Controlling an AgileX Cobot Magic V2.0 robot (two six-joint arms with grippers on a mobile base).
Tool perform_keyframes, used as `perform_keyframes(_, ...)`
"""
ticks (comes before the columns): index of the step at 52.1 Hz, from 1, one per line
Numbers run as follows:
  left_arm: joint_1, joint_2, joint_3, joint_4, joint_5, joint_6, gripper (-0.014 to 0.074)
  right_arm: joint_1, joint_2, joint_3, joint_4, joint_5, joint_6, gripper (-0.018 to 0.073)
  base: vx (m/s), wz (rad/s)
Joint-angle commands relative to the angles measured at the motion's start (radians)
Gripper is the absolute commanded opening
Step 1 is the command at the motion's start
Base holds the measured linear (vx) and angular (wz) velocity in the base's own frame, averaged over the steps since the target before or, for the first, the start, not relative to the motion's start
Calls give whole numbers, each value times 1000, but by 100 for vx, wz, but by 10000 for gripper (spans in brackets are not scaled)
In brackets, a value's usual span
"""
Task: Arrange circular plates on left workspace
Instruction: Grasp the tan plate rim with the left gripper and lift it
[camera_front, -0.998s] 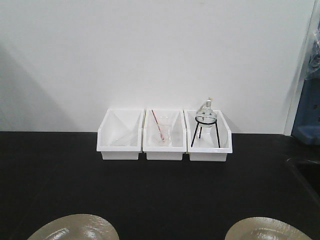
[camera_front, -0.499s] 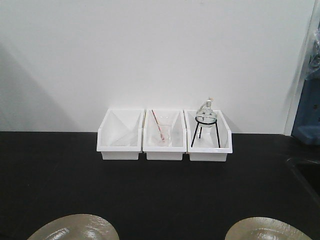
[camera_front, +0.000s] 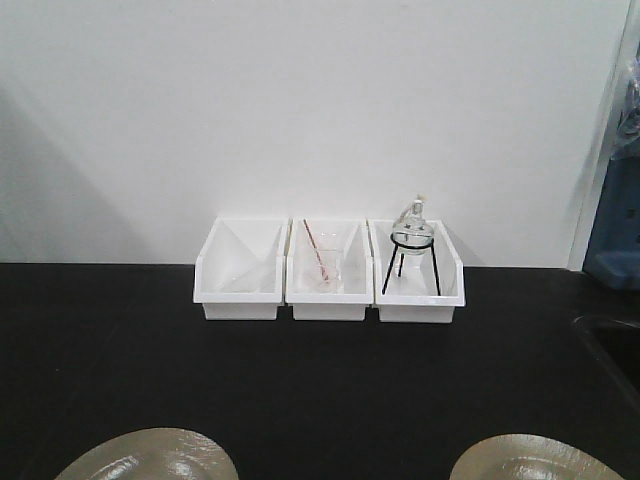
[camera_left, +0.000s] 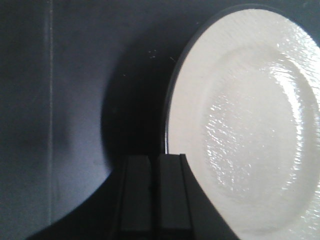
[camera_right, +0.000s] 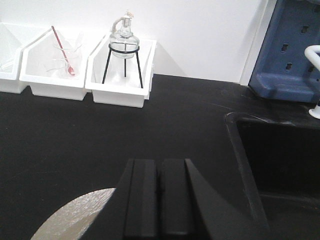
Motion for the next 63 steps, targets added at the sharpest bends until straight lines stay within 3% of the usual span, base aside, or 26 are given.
perform_keyframes(1,4,-12,-15,-51,20,0,274,2,-2,-39,-15,-79,-10,-1,0,0)
perform_keyframes(8,3,34,-15,-85,41,0,482,2,-2,-39,-15,-79,-10,-1,0,0)
perform_keyframes(14,-1,58,-15,-153,69,21,568,2,-2,-39,-15,-79,-10,-1,0,0)
perform_keyframes(20,-27,75,-15,-165,85,92,576,2,-2,-39,-15,-79,-10,-1,0,0)
perform_keyframes(35,-118,152,-15,-185,102,96,571,0,-2,-39,-15,-80,-10,-1,0,0)
perform_keyframes(44,-164,179,-15,-217,110,96,449,0,-2,-39,-15,-80,-10,-1,0,0)
perform_keyframes(55,-187,181,-15,-290,140,96,0,0,-2,-39,-15,-80,-33,-1,0,0)
perform_keyframes(58,-187,181,-15,-316,154,83,-9,0,-2,-39,-15,-80,-33,-1,0,0)
perform_keyframes(59,-187,181,-15,-367,176,46,-7,0,-2,-39,-15,-80,-33,-1,0,0)
perform_keyframes(63,-187,181,-15,-438,191,35,-5,0,-2,-39,-15,-80,-33,-1,0,0)
